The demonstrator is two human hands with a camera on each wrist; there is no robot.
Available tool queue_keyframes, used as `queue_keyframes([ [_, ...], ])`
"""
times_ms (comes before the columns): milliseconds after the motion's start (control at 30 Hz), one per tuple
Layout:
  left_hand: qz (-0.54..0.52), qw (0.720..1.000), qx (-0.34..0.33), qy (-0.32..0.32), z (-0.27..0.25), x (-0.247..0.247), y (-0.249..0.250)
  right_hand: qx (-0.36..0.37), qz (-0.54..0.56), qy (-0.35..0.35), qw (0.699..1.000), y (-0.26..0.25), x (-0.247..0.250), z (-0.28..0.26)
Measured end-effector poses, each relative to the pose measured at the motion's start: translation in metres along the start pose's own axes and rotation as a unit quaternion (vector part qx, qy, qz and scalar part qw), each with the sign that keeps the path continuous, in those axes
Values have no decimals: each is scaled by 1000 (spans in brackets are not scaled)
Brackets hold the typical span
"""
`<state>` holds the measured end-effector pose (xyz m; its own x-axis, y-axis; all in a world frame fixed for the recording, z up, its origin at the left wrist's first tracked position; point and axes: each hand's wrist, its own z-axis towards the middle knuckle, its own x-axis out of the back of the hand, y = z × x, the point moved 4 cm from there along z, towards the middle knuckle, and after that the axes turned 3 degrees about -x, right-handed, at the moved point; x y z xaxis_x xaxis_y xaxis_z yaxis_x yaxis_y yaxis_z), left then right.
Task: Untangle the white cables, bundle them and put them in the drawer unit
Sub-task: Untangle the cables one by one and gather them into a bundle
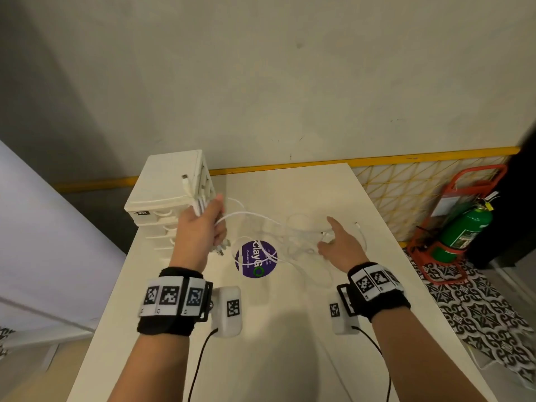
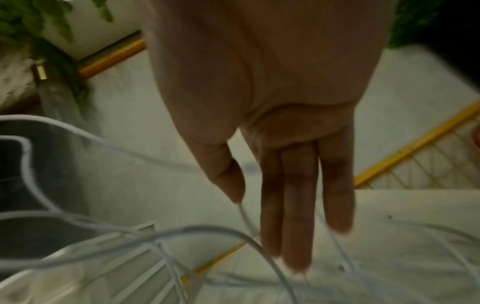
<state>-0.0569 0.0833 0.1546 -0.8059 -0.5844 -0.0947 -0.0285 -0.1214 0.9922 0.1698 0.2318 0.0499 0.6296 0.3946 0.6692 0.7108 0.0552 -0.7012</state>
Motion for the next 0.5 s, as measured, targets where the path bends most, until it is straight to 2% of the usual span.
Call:
queue_keyframes([
  [100,49,998,19,-21,-3,-15,-11,-14,-17,-60,998,-13,-5,-8],
  [200,39,998,34,-36,-5,-27,-17,127,5,-34,991,-50,-3,-23],
  [267,36,998,37,-47,-6,-33,-16,202,81,-92,972,-70,-9,-36],
  [333,39,996,34,-68,-7,-38,-13,200,138,-169,955,-78,-26,-43],
  [367,41,995,33,-81,-7,-41,-12,196,138,-184,953,-77,-37,-44],
  [433,35,993,30,-104,-9,-43,-8,190,91,-173,962,-69,-56,-40],
  [500,16,995,28,-99,-8,-34,-3,168,8,-154,974,-47,-66,-29],
])
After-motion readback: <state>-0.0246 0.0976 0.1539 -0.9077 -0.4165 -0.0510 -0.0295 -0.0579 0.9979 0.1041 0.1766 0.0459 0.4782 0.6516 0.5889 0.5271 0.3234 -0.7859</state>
